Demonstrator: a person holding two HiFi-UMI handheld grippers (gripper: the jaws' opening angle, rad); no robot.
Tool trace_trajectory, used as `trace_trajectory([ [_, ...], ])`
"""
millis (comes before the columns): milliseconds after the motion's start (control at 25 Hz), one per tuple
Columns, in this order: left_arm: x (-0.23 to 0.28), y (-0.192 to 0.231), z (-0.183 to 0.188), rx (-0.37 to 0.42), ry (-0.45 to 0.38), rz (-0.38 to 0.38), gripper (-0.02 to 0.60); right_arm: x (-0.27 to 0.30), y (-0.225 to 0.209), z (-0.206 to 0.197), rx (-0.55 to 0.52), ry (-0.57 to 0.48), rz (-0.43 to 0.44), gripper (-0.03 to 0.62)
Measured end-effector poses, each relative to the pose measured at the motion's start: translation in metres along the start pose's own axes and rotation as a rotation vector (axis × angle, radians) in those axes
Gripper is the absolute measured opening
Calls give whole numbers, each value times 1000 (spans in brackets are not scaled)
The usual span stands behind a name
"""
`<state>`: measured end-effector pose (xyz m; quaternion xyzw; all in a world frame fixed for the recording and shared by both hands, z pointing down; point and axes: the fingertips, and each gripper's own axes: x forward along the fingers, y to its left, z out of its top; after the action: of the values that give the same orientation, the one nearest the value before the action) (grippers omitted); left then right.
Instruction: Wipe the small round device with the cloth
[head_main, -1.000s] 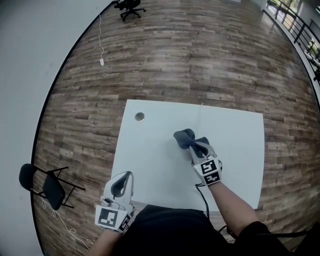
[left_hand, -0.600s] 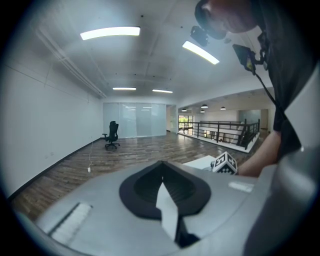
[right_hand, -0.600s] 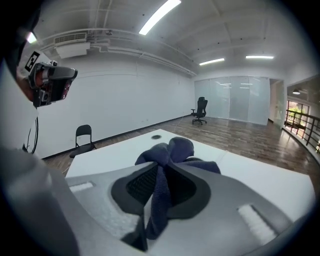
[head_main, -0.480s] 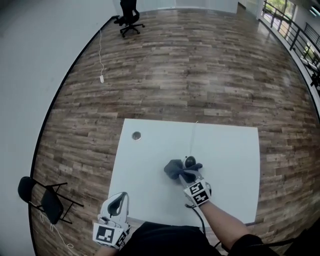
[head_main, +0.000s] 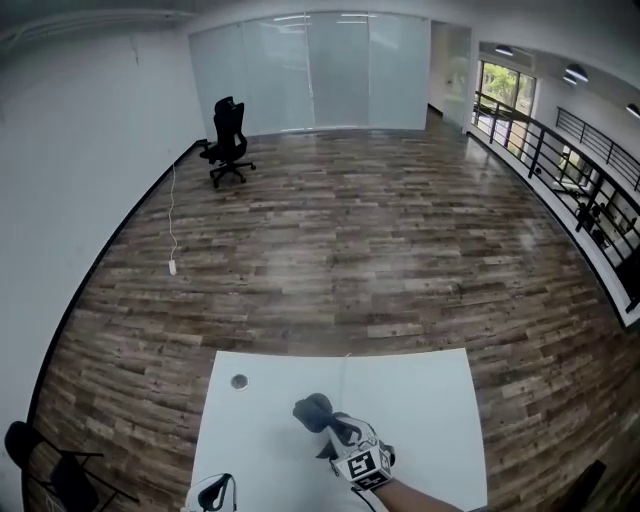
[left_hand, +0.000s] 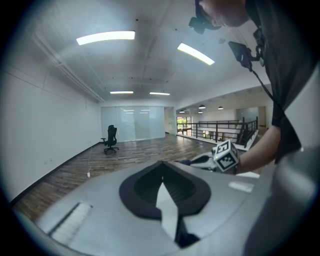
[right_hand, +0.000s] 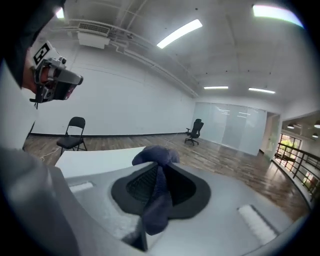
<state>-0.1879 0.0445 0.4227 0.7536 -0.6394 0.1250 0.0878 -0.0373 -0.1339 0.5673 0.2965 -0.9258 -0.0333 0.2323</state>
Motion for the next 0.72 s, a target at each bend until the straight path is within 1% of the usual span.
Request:
trace_trajectory([
  [120,-1,-2,1,8,-19,-2,3,19,-3,-31,38,60,1,52],
  [200,-4,0,1,19,-28,4,3,27,-12,-43,50,90,11,52],
  [320,-13,9,1,39,-23,33,3,23,-21,-35,56,87,2,52],
  [400,-19,12,-2,32,-3,47,3,23,-22,-31,76,86,-4,52],
  [560,-20,10,0,22,7,41,3,22,-30,-34,181,82,-24,52],
  [720,-22,19,0,3,4,54,3,25,-34,-38,252,72,-42,52],
])
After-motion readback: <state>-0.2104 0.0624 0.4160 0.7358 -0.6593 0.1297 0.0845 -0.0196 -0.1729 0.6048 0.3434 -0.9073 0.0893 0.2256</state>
